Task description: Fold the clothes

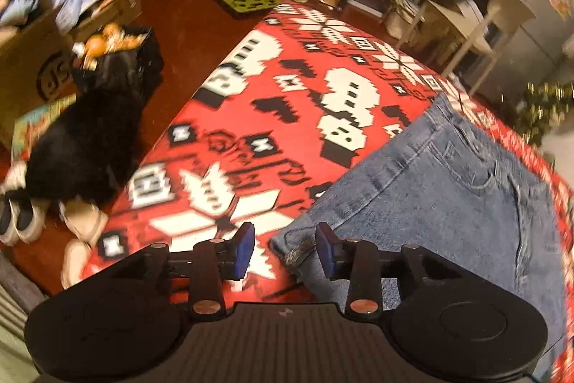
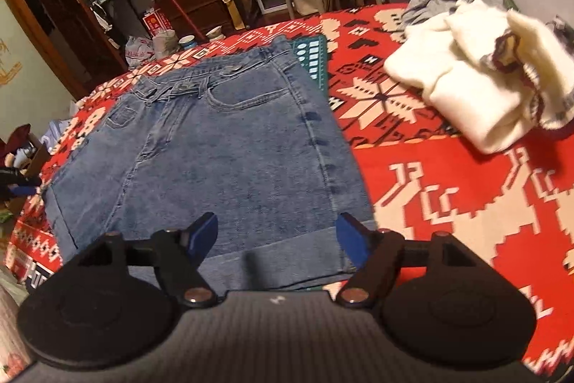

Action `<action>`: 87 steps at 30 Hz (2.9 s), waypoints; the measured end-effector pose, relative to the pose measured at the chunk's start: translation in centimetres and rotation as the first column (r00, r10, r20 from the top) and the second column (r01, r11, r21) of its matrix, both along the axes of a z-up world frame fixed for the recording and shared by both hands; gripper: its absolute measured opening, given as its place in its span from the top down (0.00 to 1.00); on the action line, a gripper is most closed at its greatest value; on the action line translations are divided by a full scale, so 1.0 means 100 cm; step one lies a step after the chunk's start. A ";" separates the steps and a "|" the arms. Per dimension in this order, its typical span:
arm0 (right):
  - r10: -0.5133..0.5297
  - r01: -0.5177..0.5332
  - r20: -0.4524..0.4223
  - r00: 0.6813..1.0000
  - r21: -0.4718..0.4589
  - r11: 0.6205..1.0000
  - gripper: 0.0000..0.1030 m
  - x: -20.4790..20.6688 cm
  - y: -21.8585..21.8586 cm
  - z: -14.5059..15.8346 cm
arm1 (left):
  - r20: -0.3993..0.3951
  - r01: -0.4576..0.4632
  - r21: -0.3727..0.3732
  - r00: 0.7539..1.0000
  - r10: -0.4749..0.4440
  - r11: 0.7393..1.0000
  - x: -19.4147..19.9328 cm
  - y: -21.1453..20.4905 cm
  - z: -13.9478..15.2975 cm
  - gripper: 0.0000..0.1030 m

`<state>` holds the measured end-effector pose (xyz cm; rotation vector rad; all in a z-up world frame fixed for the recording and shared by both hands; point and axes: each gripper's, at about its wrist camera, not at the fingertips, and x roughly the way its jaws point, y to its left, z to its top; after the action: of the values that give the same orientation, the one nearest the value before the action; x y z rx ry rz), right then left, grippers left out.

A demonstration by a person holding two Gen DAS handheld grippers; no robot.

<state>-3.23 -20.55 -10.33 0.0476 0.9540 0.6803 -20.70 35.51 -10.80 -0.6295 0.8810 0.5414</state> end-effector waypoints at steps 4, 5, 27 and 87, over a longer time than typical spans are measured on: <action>0.026 -0.025 0.007 1.000 -0.009 1.000 0.25 -0.005 0.005 0.000 | 0.035 -0.048 -0.050 0.998 0.050 0.998 -0.007 0.008 -0.006 0.64; 0.027 -0.027 0.010 1.000 -0.013 1.000 0.24 -0.005 0.005 0.000 | 0.044 -0.059 -0.057 0.997 0.061 0.997 -0.007 0.010 -0.006 0.64; 0.017 -0.017 -0.022 1.000 0.007 1.000 0.19 -0.003 0.007 -0.006 | 0.198 -0.052 -0.422 0.969 0.147 0.905 -0.016 0.024 -0.030 0.68; -0.138 0.134 0.054 0.989 0.079 0.988 0.13 0.004 -0.040 0.021 | 0.192 0.621 0.048 0.763 -0.617 0.783 0.141 -0.296 0.084 0.91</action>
<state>-2.83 -24.54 -8.26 0.1567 0.8600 0.5881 -6.60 5.91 -2.36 -0.3614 0.8443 -0.1353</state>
